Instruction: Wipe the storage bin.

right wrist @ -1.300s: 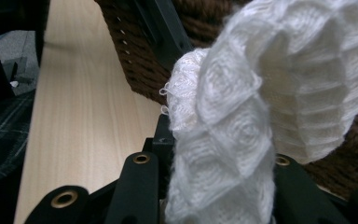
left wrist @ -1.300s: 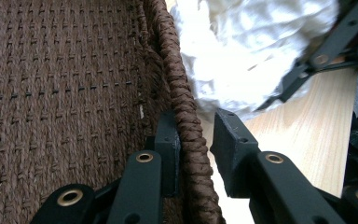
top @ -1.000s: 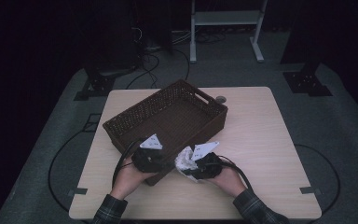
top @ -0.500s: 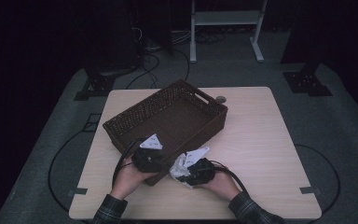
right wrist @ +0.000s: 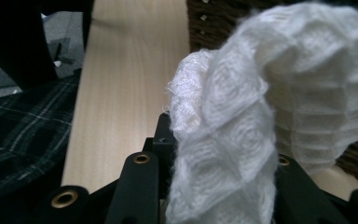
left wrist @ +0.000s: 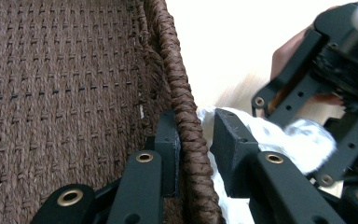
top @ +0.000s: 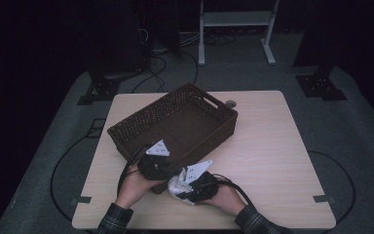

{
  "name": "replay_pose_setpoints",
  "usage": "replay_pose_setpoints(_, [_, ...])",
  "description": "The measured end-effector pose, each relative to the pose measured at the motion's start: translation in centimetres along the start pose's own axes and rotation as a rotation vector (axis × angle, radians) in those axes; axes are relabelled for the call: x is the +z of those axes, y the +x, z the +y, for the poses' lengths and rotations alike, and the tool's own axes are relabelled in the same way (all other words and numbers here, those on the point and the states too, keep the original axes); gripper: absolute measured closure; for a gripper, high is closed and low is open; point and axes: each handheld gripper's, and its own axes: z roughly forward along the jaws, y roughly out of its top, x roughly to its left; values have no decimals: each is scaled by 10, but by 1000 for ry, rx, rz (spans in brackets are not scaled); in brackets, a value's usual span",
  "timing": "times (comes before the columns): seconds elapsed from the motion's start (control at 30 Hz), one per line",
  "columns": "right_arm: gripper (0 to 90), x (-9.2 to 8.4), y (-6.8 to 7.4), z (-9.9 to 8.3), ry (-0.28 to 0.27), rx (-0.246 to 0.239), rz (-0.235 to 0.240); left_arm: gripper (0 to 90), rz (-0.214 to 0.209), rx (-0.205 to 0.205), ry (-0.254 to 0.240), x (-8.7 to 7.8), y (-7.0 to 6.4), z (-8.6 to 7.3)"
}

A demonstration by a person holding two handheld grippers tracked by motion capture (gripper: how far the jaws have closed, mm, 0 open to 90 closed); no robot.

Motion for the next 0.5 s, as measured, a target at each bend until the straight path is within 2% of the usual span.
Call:
replay_pose_setpoints(0.4, [682, 6, 14, 7, -52, -23, 76, 707, -1, -6, -5, 0, 0, 0])
replay_pose_setpoints(0.5, [682, 9, 21, 10, -62, -45, 110, 708, 0, 12, 10, -1, 1, 0])
